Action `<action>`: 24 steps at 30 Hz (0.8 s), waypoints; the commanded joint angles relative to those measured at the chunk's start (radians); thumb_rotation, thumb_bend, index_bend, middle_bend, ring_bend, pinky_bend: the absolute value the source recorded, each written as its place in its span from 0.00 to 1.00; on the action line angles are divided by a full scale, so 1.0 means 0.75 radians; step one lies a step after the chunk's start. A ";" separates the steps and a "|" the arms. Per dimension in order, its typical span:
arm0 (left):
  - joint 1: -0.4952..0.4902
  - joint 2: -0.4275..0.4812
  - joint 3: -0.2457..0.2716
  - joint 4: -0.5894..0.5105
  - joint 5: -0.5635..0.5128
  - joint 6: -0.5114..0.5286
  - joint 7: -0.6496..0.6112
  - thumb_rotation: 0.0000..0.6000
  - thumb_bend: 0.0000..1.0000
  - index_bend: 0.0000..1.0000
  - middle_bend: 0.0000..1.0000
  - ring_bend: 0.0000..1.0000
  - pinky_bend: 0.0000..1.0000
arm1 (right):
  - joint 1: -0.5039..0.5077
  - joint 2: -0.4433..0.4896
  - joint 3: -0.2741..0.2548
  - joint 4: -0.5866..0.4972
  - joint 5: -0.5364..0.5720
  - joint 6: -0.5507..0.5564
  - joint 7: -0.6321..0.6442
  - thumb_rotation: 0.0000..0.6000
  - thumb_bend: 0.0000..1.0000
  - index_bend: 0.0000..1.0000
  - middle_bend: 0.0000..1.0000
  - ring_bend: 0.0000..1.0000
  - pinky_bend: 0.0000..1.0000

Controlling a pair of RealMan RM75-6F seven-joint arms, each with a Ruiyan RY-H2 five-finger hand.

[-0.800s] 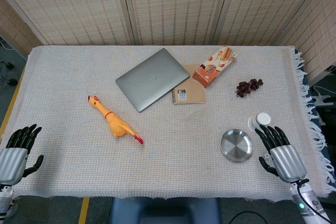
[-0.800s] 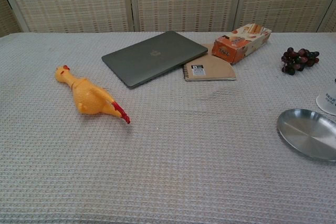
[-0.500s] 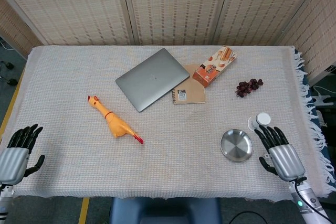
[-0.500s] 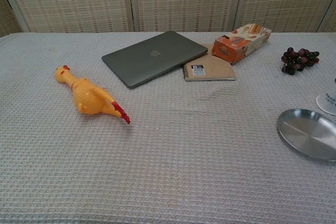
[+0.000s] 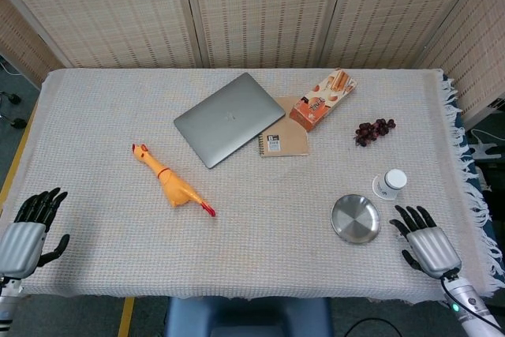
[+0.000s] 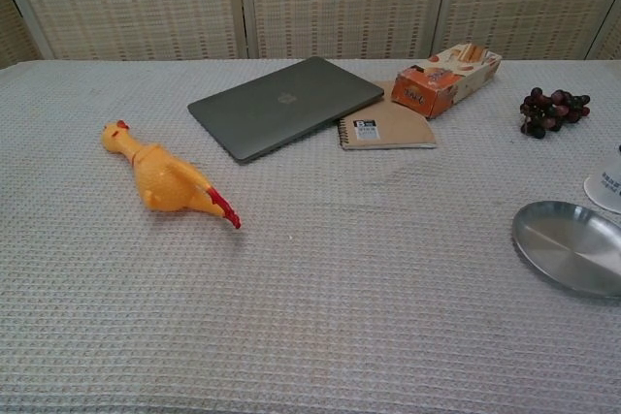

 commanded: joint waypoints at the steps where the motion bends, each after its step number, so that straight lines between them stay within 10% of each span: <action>1: -0.002 -0.001 0.000 0.003 0.000 -0.003 -0.002 1.00 0.40 0.00 0.00 0.00 0.07 | 0.013 -0.062 0.006 0.095 0.024 -0.036 0.018 1.00 0.29 0.27 0.00 0.00 0.00; 24: -0.011 -0.005 -0.003 0.015 -0.023 -0.032 -0.004 1.00 0.39 0.00 0.00 0.00 0.07 | 0.060 -0.213 0.047 0.331 0.077 -0.107 0.088 1.00 0.29 0.39 0.00 0.00 0.00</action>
